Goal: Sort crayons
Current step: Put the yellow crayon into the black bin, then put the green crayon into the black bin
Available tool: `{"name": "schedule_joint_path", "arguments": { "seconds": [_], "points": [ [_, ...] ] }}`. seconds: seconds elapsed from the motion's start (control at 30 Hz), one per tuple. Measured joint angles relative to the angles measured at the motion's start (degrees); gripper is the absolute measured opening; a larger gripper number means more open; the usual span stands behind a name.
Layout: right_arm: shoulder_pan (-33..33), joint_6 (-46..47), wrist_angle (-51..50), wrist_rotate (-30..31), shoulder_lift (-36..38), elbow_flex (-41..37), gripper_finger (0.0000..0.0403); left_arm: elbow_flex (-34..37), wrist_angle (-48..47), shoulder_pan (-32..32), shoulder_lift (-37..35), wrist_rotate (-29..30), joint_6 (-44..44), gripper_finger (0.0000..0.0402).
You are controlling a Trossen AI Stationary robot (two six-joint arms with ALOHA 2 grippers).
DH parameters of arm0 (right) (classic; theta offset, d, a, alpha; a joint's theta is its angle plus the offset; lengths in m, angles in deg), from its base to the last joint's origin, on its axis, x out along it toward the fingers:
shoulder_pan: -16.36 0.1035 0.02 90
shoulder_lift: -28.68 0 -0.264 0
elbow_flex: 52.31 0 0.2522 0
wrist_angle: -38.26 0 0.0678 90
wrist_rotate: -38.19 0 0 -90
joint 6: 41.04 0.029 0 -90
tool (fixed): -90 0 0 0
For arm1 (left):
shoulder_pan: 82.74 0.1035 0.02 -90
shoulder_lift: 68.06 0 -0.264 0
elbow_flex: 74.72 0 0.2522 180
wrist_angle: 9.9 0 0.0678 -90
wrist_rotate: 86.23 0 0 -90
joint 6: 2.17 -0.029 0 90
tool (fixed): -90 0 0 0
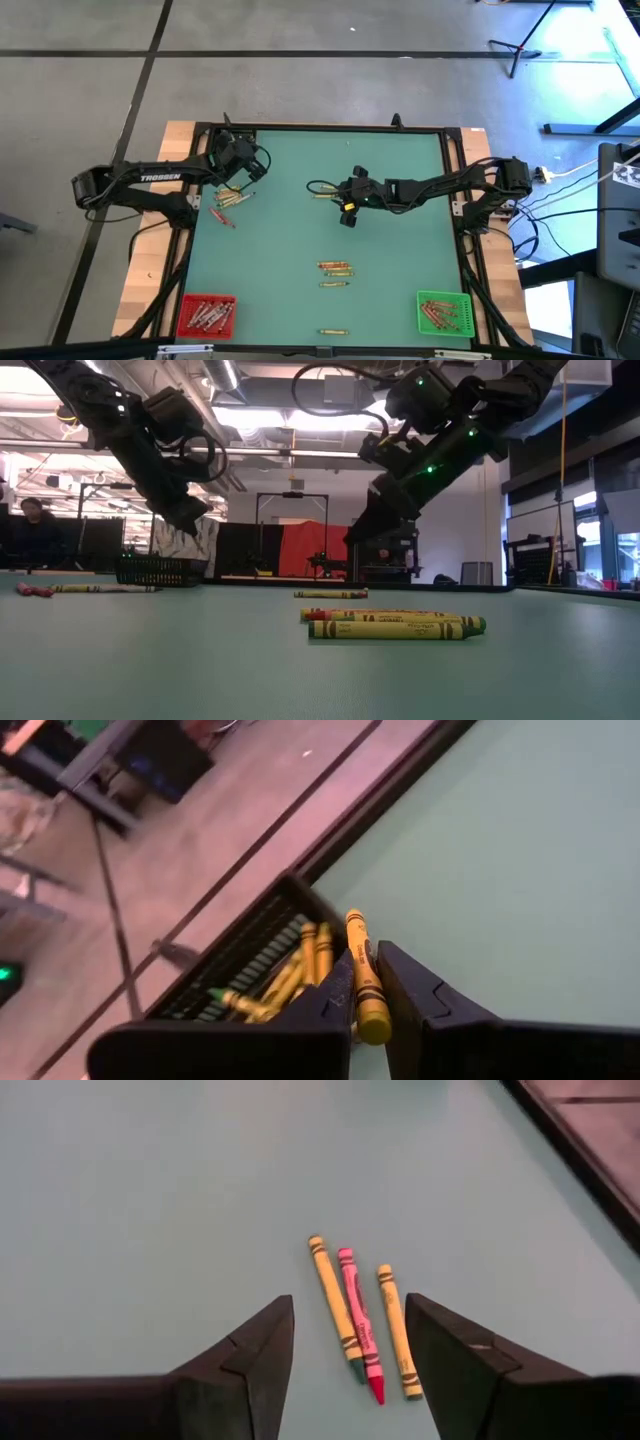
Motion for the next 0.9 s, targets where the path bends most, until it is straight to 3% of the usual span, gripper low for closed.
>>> {"name": "schedule_joint_path", "arguments": {
  "seconds": [0.27,0.43,0.67,0.8,0.9],
  "points": [
    [0.0,-0.15,-0.2,-0.03,-1.48,-0.03,0.0191,0.0,-1.1,5.19,0.0,5.06,-0.2,0.0015],
    [0.0,0.08,-0.12,-0.04,-1.62,-0.07,0.0191,-0.02,-2.07,8.18,0.0,4.9,-0.05,0.0019],
    [0.0,0.17,0.62,-0.06,-1.64,-0.07,0.0191,-0.01,-2.15,10.95,0.0,3.85,-0.09,0.0075],
    [0.0,0.21,1.63,0.0,-1.63,-0.07,0.0191,0.0,-1.29,11.06,0.0,-3.75,-0.05,0.0098],
    [0.0,-0.02,2.79,1.43,-1.63,-0.07,0.0191,0.66,3.04,9.54,0.02,-16.39,-0.5,0.0101]
  ]
}}
